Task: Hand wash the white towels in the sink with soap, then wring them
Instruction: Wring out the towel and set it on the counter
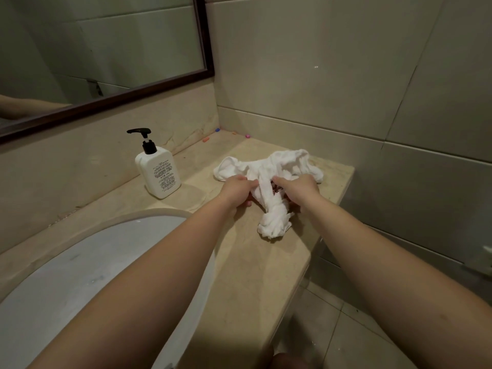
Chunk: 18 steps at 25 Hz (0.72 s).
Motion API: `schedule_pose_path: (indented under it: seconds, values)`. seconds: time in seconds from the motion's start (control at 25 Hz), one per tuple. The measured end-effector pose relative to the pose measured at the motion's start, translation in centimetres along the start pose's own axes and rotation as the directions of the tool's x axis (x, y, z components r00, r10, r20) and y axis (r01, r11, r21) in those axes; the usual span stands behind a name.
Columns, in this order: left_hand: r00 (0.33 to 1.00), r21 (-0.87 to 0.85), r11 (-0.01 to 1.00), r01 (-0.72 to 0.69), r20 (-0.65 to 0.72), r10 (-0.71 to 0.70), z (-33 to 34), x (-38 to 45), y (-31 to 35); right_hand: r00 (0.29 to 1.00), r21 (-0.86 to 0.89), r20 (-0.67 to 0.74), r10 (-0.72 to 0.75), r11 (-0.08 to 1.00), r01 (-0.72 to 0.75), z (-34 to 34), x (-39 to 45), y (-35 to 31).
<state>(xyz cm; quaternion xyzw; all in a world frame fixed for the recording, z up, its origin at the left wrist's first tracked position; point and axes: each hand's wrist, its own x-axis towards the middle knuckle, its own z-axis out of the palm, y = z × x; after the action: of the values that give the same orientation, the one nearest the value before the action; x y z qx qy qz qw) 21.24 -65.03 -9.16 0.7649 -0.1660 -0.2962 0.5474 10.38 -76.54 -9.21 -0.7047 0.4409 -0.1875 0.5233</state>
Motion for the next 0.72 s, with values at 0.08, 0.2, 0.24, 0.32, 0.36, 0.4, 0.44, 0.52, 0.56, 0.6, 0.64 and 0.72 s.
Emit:
schedule_pose_path:
  seconds: [0.08,0.2,0.24,0.32,0.36,0.4,0.44,0.52,0.56,0.6,0.64,0.72]
  values:
    - [1.000,-0.044,0.999,-0.027,-0.006,0.027,0.3,-0.8,0.0,0.999,0.004,0.044,-0.019,1.000,0.019,-0.3,-0.1,0.0]
    - [0.997,-0.186,0.982,-0.025,0.070,0.039,0.4,-2.1,0.3,0.997,0.076,0.054,-0.057,0.996,0.052,-0.7,-0.8,-0.1]
    - [0.993,-0.208,0.978,-0.024,0.112,0.048,0.1,-2.7,0.6,0.996,0.113,0.055,-0.075,0.991,0.069,-0.8,-1.2,-0.1]
    - [0.983,-0.172,0.982,-0.076,0.153,0.103,-0.6,-3.3,1.0,0.995,0.191,0.053,-0.089,0.979,0.077,-0.9,-1.7,0.0]
    - [0.975,-0.137,0.982,-0.134,0.157,0.155,-0.9,-3.8,1.2,0.994,0.218,0.045,-0.097,0.972,0.085,-1.0,-2.1,-0.1]
    - [0.970,-0.088,0.978,-0.187,0.139,0.198,-1.0,-4.5,1.5,0.994,0.252,0.036,-0.101,0.964,0.089,-1.0,-2.4,-0.1]
    - [0.964,-0.069,0.969,-0.238,0.101,0.244,-1.1,-4.9,1.7,0.995,0.287,0.019,-0.095,0.954,0.086,-1.1,-2.7,-0.1]
    - [0.960,-0.103,0.954,-0.280,-0.012,0.280,-1.2,-5.9,2.4,0.995,0.328,-0.047,-0.089,0.940,0.099,-1.4,-3.2,-0.4]
    - [0.964,-0.148,0.952,-0.266,-0.055,0.261,-1.5,-6.6,2.7,0.990,0.304,-0.100,-0.100,0.944,0.126,-1.7,-3.6,-0.7]
    - [0.968,-0.169,0.955,-0.244,-0.098,0.230,-1.7,-6.6,2.7,0.983,0.265,-0.143,-0.115,0.953,0.150,-2.0,-4.0,-0.9]
    - [0.978,-0.214,0.956,-0.203,-0.089,0.188,-1.9,-6.3,2.5,0.977,0.249,-0.169,-0.127,0.954,0.168,-2.2,-4.1,-1.2]
    - [0.992,-0.247,0.961,-0.123,-0.008,0.125,-2.0,-7.5,3.0,0.979,0.284,-0.149,-0.142,0.942,0.179,-2.5,-4.7,-1.7]
